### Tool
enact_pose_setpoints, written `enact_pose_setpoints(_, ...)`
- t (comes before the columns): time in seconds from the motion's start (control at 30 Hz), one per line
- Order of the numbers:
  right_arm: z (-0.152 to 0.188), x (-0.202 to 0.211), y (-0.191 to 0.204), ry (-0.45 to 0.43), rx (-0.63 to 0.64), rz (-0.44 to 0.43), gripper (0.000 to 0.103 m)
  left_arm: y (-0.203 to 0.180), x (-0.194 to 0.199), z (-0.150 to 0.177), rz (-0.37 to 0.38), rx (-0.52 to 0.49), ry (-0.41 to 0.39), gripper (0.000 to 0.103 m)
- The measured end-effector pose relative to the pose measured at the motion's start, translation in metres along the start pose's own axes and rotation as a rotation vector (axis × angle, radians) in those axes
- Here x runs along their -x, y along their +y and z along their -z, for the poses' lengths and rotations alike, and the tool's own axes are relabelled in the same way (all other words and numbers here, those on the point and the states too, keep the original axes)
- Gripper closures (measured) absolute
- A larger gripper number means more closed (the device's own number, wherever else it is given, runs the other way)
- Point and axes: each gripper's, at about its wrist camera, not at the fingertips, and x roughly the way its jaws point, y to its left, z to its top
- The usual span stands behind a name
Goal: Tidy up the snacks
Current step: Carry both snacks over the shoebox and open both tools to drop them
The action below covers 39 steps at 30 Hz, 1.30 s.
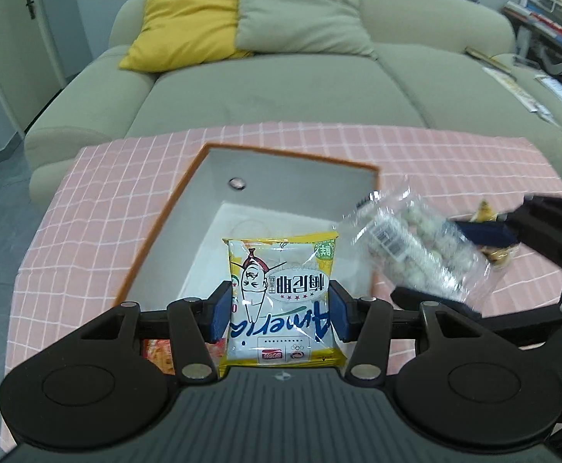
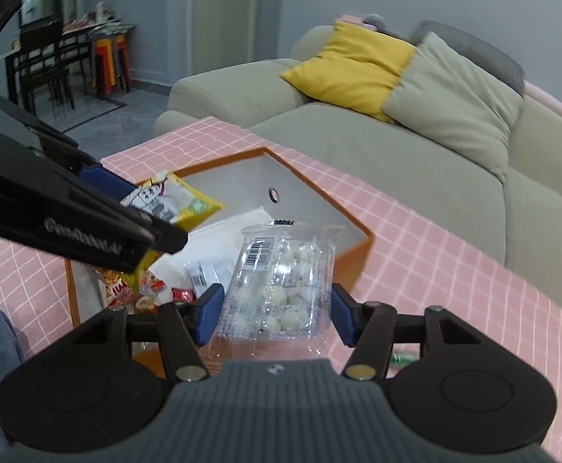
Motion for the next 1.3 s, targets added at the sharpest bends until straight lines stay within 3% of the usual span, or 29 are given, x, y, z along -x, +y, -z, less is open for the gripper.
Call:
enact_pose_setpoints(0.23,-0.026,-0.046,0.02,0.05,0.16,0.0,0.047,0.02,-0.031,-0.001,-0.02,0.0,0.082,0.045)
enact_pose_setpoints(0.63,-0.025,-0.106,0.032,0.168,0.341,-0.019,0.047,0.034,-0.078,0.005,-0.022,0.001,0.188,0.045)
enact_pose_setpoints(0.83,-0.019,-0.126,0.03,0.222,0.373,-0.018,0.052,0.032,-0.098,0.007,-0.007,-0.002,0.224,0.045)
enact_pose_setpoints(0.9,-0.019,-0.13,0.027,0.228,0.376,-0.019,0.077,0.032,-0.104,0.007,-0.007,0.001,0.237,0.045)
enact_pose_setpoints(1.2,-0.021,-0.133,0.015,0.252,0.285,-0.029,0.076,0.031,-0.117,0.011,-0.037,-0.023,0.267,0.044)
enact_pose_setpoints(1.3,-0.021,-0.132,0.014,0.244,0.279,-0.027,0.074,0.03,-0.116,0.012,-0.041,-0.033,0.263,0.04)
